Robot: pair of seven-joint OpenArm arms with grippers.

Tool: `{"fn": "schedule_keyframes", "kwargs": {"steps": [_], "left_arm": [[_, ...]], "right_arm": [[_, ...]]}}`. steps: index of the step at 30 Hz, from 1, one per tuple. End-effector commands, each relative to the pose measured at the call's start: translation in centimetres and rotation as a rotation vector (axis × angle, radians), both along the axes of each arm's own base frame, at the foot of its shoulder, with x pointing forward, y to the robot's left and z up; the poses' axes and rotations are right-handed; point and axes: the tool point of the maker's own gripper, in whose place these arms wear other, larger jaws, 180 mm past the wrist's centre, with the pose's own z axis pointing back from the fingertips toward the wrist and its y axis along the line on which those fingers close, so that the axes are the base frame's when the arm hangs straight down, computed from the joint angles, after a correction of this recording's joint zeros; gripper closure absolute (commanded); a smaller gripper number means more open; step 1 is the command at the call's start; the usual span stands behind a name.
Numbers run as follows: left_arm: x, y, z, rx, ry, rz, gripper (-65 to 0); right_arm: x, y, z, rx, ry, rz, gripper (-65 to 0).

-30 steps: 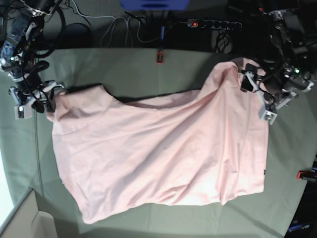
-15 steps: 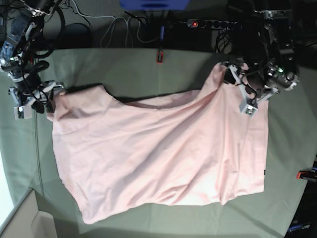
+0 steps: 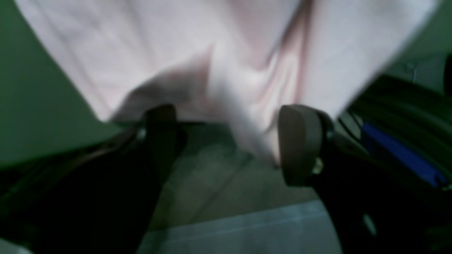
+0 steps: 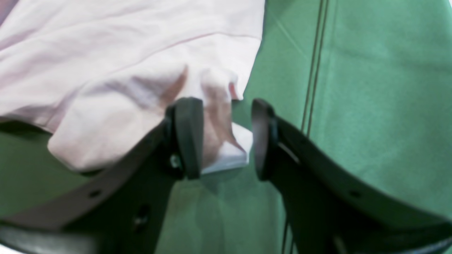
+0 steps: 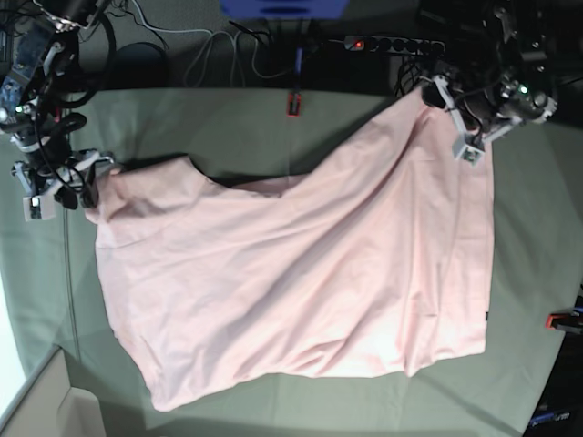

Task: Layout the t-shirt on the table in an organized manner, then fold the t-shirt properly
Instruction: 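Pull the grasped fabric further away from the right gripper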

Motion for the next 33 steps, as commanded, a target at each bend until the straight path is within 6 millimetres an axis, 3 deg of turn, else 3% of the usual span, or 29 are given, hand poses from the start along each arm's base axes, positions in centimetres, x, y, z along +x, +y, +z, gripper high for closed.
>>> {"fn": "schedule_keyframes", "kwargs": {"steps": [1, 5, 8, 10, 13, 17, 22, 28, 31, 33], "left_arm": [[-0.1, 0.2, 0.3, 0.005, -0.009, -0.007, -39.2], [-0.2, 0.0, 0.2, -0.006, -0.006, -0.006, -26.2], [-0.6, -0.6, 0.1, -0.018, 0.001, 0.000, -10.6], [-1.9, -0.9, -0.4, -0.022, 0.026, 0.004, 0.0], [-3.6, -1.1, -0.8, -0.032, 0.061, 0.006, -3.7], [-4.5, -1.3, -0.4, -0.030, 0.060, 0.002, -4.1], [-3.8, -1.4, 0.8, -0.018, 0.017, -0.003, -4.3], [-5.1, 1.3, 1.1, 0.004, 0.015, 0.143, -4.4], [-5.9, 3.5, 1.4, 0.026, 0.004, 0.254, -10.6], [-6.1, 3.9, 1.6, 0.028, -0.001, 0.247, -19.0]], "right_arm": [[0.9, -0.4, 1.4, -0.006, -0.055, -0.004, -23.7], [0.8, -0.4, 1.4, -0.005, -0.055, -0.005, -23.7], [0.8, -0.3, 1.3, -0.003, -0.054, -0.005, -23.7], [0.7, -0.3, 1.3, -0.003, -0.052, -0.005, -23.7], [0.6, -0.5, 1.2, -0.005, -0.050, -0.008, -23.7], [0.4, -0.5, 1.1, -0.006, -0.047, -0.009, -23.7], [0.4, -0.4, 1.1, -0.005, -0.045, -0.005, -23.7], [0.4, -0.5, 1.1, -0.006, -0.045, -0.009, -23.7], [0.4, -0.6, 1.1, -0.008, -0.045, -0.010, -23.7], [0.4, -0.6, 1.1, -0.007, -0.045, -0.009, -23.7]]}}
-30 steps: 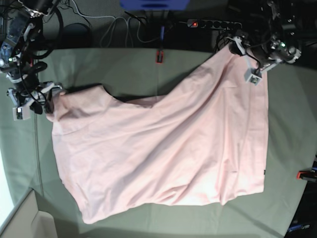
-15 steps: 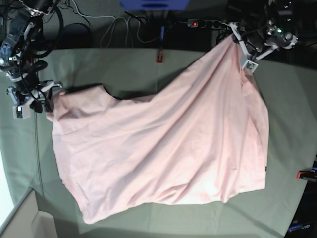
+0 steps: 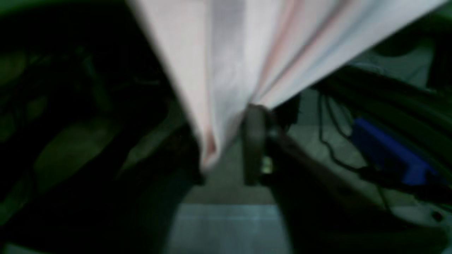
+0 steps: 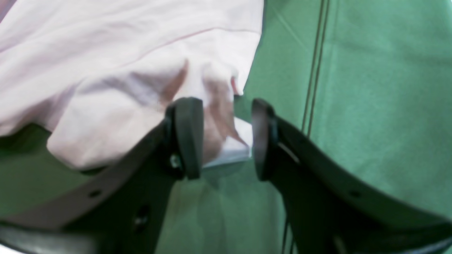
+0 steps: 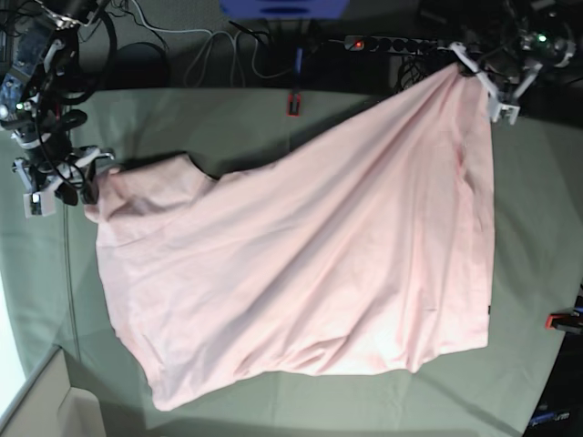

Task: Layout the t-shirt on the table in an organized manner, then fold the t-shirt properly
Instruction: 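Pull the grasped fabric further away from the right gripper, then hold the stretched t-shirt with both grippers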

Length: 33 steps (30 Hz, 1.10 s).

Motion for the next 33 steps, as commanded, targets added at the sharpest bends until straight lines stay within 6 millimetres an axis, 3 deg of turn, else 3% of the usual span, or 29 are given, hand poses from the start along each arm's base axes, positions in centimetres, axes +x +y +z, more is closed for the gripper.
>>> {"fn": "schedule_keyframes", "kwargs": {"steps": [1, 4, 7, 12, 16, 21, 29, 33], "left_arm": [[0.4, -0.3, 0.5, -0.007, -0.022, -0.047, -24.0], [0.3, -0.3, 0.4, -0.009, -0.019, -0.049, -39.5], [0.2, -0.3, 0.3, -0.012, -0.014, -0.045, -50.7], [-0.1, 1.0, 0.5, 0.002, -0.029, 0.033, -61.7], [0.4, 3.2, 0.7, 0.022, -0.058, 0.125, -62.4], [0.1, 3.7, -1.7, -0.031, 0.000, 0.160, -62.4], [1.4, 1.8, -4.6, -0.116, -0.021, 0.130, -62.4], [0.7, 0.5, -5.9, -0.150, 0.022, 0.087, -62.4]], "right_arm": [[0.9, -0.4, 1.4, -0.008, -0.055, -0.002, -23.7], [0.9, -0.4, 1.4, -0.007, -0.055, 0.000, -23.7], [1.0, -0.4, 1.4, -0.007, -0.056, 0.000, -23.7], [1.1, -0.4, 1.5, -0.007, -0.060, 0.000, -23.7], [1.2, -0.4, 1.5, -0.007, -0.061, 0.000, -23.7], [1.2, -0.4, 1.5, -0.007, -0.061, 0.000, -23.7], [1.2, -0.4, 1.6, -0.008, -0.063, -0.002, -23.7], [1.2, -0.5, 1.6, -0.008, -0.063, -0.003, -23.7]]}}
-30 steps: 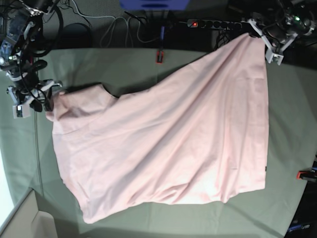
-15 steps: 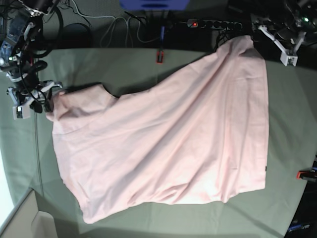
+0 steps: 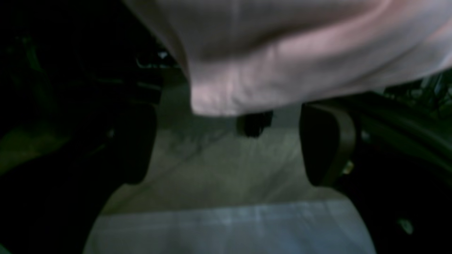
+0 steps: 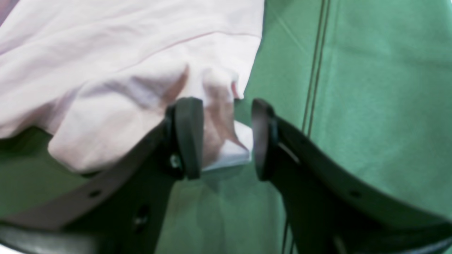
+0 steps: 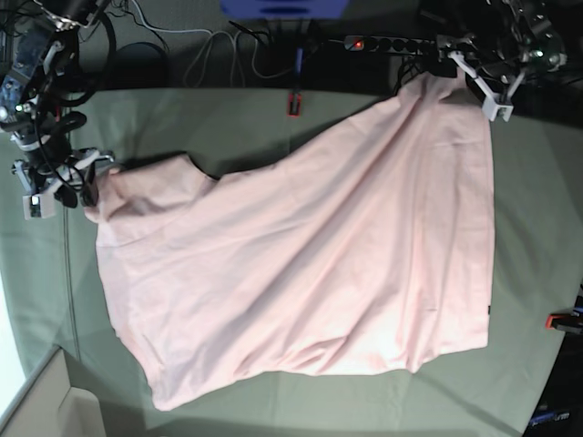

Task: Layout the t-shirt on the table in an organized manner, then fold the t-shirt properly
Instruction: 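Hold the stretched t-shirt with both grippers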

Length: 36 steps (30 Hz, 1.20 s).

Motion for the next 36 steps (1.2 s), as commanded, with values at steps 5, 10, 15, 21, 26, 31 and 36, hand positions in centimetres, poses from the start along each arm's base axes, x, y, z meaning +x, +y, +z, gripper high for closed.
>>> {"fn": "schedule_keyframes", "kwargs": {"steps": [5, 10, 15, 21, 26, 31, 36], "left_arm": [[0.5, 1.1, 0.0, 0.009, -0.003, -0.001, -62.4], [0.6, 1.9, 0.2, 0.020, -0.005, 0.000, -62.4], [1.9, 1.9, 0.4, 0.021, -0.028, -0.004, -62.4], [2.8, 1.8, 0.6, 0.022, -0.044, -0.006, -62.2], [2.9, 1.9, 0.6, 0.025, -0.045, -0.008, -58.8], [3.0, 1.8, 0.6, 0.025, -0.046, -0.009, -25.8], [2.9, 1.9, 0.6, 0.026, -0.042, -0.008, 0.0]], "right_arm": [[1.0, -0.5, 1.5, -0.008, -0.058, -0.004, -23.7], [1.0, -0.4, 1.5, -0.008, -0.058, -0.001, -23.7], [1.1, -0.4, 1.5, -0.008, -0.059, -0.002, -23.7], [1.1, -0.4, 1.5, -0.008, -0.059, -0.002, -23.7], [1.1, -0.5, 1.5, -0.009, -0.059, -0.003, -23.7], [1.1, -0.5, 1.5, -0.009, -0.059, -0.001, -23.7], [1.6, -0.5, 1.9, -0.009, -0.073, -0.003, -23.7]]}}
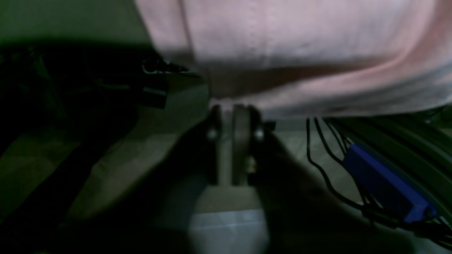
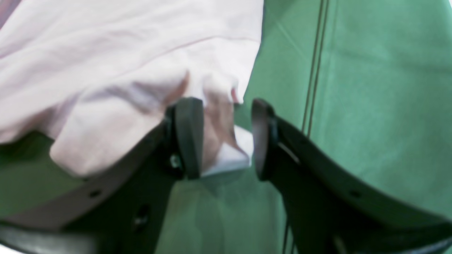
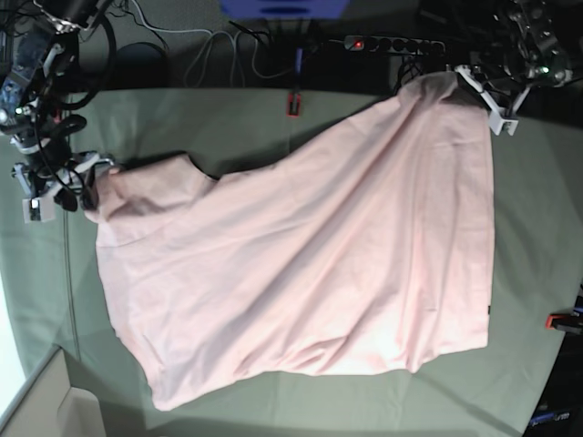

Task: Layout the t-shirt on the table in an organized manner, then fold the t-shirt properly
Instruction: 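Hold the stretched t-shirt with both grippers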

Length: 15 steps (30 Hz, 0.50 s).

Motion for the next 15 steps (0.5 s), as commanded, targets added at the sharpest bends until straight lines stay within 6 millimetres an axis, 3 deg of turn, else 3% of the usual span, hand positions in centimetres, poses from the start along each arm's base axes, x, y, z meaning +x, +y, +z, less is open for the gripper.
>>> {"fn": "schedule_keyframes", "kwargs": {"steps": [1, 6, 12, 15], "left_arm": [[0.3, 0.6, 0.5, 0.014, -0.014, -0.004, 0.0], [0.4, 0.7, 0.7, 0.015, -0.024, -0.003, -0.2], [-1.9, 1.0, 0.3, 0.022, 0.021, 0.001, -0.4], [-2.7, 2.6, 0.7, 0.048, 0.031, 0.024, -0.5]], "right_arm": [[1.0, -0.5, 1.5, -0.009, -0.060, -0.003, -23.7], [1.1, -0.6, 1.7, -0.010, -0.065, -0.006, -23.7], [1.2, -0.7, 1.7, -0.010, -0.067, -0.008, -23.7], [1.2, -0.6, 1.7, -0.009, -0.067, -0.008, -23.7]]}}
